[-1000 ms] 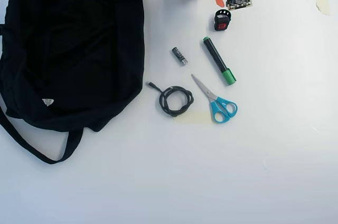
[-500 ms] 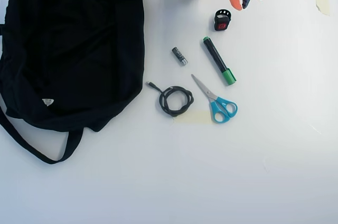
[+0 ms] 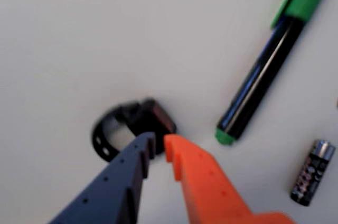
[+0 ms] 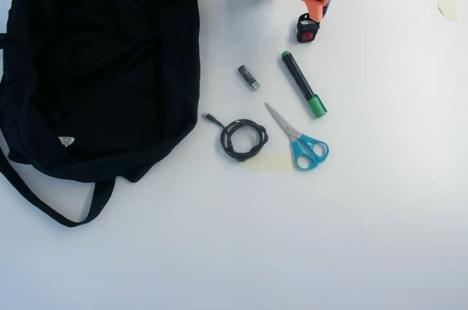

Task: Put the bike light into the black bag

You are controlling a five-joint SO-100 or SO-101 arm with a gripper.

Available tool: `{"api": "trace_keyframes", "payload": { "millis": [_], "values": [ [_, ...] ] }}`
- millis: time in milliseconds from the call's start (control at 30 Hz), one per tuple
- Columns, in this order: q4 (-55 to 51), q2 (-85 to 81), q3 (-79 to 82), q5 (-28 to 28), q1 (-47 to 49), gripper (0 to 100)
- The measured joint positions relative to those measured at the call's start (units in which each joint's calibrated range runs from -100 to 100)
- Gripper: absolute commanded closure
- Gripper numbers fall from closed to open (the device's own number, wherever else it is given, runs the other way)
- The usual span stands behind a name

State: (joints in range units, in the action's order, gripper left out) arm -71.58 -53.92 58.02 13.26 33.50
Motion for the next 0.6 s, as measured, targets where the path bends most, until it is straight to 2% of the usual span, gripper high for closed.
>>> {"api": "trace_keyframes", "payload": {
  "millis": [233, 400, 600],
  "values": [
    [0.0, 0.1, 2.8, 8.8, -6.3, 98],
    [0.0, 0.1, 2.8, 13.4, -7.5, 98],
    [-0.1, 0.1, 2.8, 14.4, -7.6, 98]
  ]
}}
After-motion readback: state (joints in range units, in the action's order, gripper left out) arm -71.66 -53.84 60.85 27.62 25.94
